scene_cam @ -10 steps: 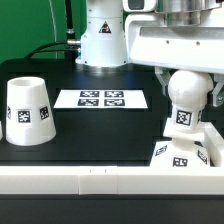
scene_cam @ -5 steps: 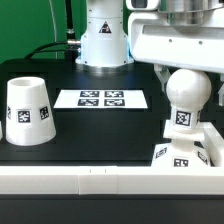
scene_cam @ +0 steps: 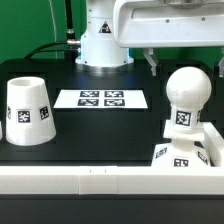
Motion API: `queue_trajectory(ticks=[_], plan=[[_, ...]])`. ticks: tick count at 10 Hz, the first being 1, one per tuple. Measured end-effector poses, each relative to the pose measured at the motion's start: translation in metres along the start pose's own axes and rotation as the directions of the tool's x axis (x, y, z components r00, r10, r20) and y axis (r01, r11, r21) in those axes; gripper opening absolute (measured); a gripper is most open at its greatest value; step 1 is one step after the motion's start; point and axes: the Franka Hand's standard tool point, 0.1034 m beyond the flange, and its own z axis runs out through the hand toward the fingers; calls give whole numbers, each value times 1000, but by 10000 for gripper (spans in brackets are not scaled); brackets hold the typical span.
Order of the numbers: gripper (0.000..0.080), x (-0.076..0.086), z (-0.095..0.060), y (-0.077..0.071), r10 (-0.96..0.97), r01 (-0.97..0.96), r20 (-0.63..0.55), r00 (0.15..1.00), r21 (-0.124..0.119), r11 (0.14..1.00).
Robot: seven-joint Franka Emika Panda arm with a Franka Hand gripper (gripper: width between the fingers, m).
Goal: Assemble lamp
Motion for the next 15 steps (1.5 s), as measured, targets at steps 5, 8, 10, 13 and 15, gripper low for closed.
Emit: queue_trajectory(ticks=[5, 8, 10, 13, 15], plan=[[698, 0, 2, 0, -7, 7, 2, 1000, -1, 1000], [698, -15, 5, 46, -188, 188, 14, 982, -28, 982], [698, -12, 2, 90, -274, 274, 10, 962, -33, 961], [698, 4, -7, 121, -290, 289, 1, 957, -34, 957], [698, 3, -6, 121, -293, 293, 3, 956, -34, 956]])
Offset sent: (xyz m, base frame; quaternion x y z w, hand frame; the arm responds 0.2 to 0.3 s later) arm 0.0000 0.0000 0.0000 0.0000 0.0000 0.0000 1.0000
